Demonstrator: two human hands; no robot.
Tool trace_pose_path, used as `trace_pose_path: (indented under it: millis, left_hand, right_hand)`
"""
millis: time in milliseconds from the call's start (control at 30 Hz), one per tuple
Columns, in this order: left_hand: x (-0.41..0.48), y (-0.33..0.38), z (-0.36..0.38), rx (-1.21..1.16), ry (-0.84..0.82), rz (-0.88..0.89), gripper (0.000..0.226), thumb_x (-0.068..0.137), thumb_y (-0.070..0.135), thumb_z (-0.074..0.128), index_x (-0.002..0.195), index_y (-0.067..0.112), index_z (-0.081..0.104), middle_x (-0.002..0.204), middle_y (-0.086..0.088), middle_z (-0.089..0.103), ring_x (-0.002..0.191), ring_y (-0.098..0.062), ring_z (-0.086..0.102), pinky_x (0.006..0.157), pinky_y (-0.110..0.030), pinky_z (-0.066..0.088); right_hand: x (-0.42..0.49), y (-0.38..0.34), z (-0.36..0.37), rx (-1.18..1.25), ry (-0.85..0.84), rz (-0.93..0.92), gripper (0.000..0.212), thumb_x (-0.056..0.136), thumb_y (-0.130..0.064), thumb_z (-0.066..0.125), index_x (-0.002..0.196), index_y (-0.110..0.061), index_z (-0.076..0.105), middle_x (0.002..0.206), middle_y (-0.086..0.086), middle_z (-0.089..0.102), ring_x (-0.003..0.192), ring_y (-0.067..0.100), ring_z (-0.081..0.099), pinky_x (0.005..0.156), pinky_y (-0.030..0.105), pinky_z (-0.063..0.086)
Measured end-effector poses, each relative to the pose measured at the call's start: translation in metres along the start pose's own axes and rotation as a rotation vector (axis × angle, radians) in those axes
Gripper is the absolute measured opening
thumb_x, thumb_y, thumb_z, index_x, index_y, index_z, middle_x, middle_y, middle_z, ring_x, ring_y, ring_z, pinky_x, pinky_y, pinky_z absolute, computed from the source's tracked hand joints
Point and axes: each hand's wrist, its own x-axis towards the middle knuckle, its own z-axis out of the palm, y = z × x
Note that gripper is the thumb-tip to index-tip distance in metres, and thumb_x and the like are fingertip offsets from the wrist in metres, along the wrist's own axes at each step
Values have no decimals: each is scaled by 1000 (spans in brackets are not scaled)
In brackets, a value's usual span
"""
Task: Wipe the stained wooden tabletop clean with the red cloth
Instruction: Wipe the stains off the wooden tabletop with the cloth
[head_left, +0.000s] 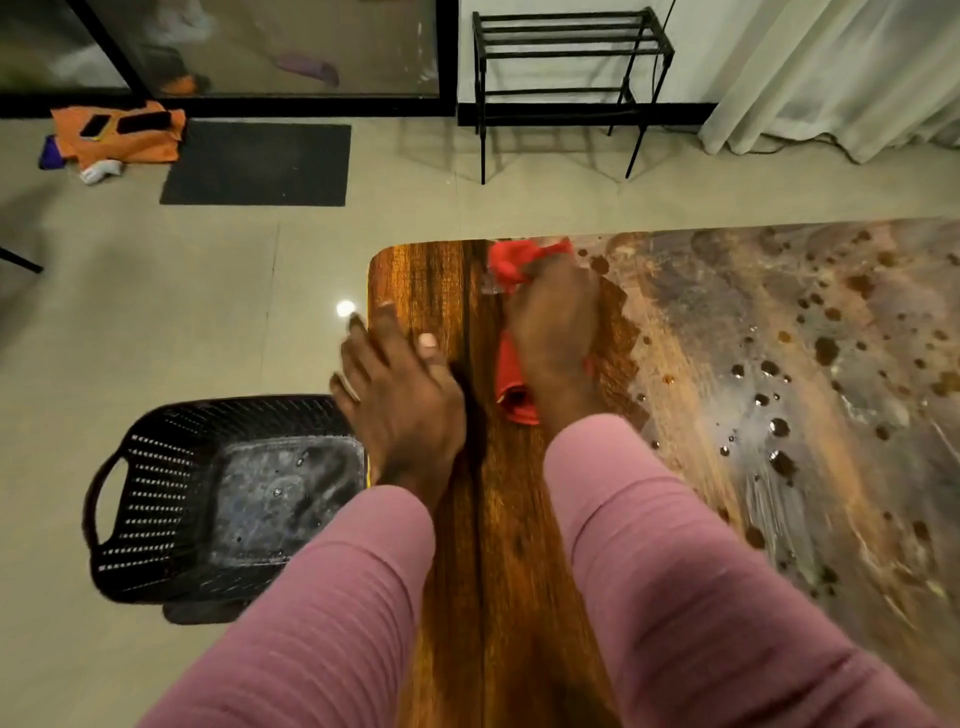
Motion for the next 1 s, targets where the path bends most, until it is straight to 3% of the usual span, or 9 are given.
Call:
trace_pose_path:
  millis: [167,233,333,400,633,733,800,900,1000]
  left_hand:
    - [-6,12,27,21,24,103,51,102,35,24,147,14,33,154,-17,34,147,-33,22,121,-48,10]
    - [-6,11,30,22,45,116,52,101,37,21,147,14,33,153,-16,37,147,-31,22,121,-44,10]
    - [-7,13,30,34,32,138,53,101,37,19,147,14,33,155,-15,35,147,-30,21,122,-43,10]
    - [-7,14,29,19,20,129,54,101,37,18,147,14,32,155,-16,34,147,-30,21,122,-44,9]
    - [-8,13,26,-6,21,143,51,101,33,21,146,13,32,154,-15,33,145,-30,24,122,-43,11]
    - [-6,14,26,5,36,146,52,100,33,23,146,12,34,153,-16,35,145,-30,25,122,-43,11]
    - [-7,14,26,13,36,151,52,100,33,23,146,12,33,153,-16,35,145,-30,25,122,-43,12]
    - [-7,13,27,20,23,159,52,101,34,22,148,12,31,155,-15,33,146,-29,23,123,-43,10]
    - [-8,13,27,35,19,169,50,103,32,26,148,12,30,154,-15,33,147,-30,22,122,-42,8]
  right_hand:
    - [3,-1,7,20,-194,-343,28,89,-20,57,115,-23,67,116,-4,66,111,15,55,92,25,44]
    - [22,18,-1,14,-99,-209,25,89,-21,59,113,-23,67,113,-4,67,103,11,60,81,14,40]
    - [48,32,-7,20,78,76,26,88,-18,57,112,-19,67,109,1,68,100,17,61,73,17,35]
    - [50,20,0,-6,65,88,25,88,-15,55,110,-16,67,106,5,68,99,20,61,72,18,37]
    - [21,-26,23,-13,-177,-381,26,90,-20,57,115,-18,64,111,-2,64,106,18,51,86,27,43]
    - [38,-4,10,-59,-57,-227,23,90,-16,55,111,-14,65,108,4,65,100,22,57,78,25,45]
    - [52,16,-7,-1,52,1,19,90,-15,57,106,-14,67,92,5,66,73,16,59,60,17,42]
    - [64,35,-21,92,151,189,14,91,-17,59,100,-17,69,56,-13,41,41,-6,27,26,12,22]
    - [59,28,-13,84,98,144,23,87,-20,63,110,-16,65,74,-6,53,53,3,44,39,1,27]
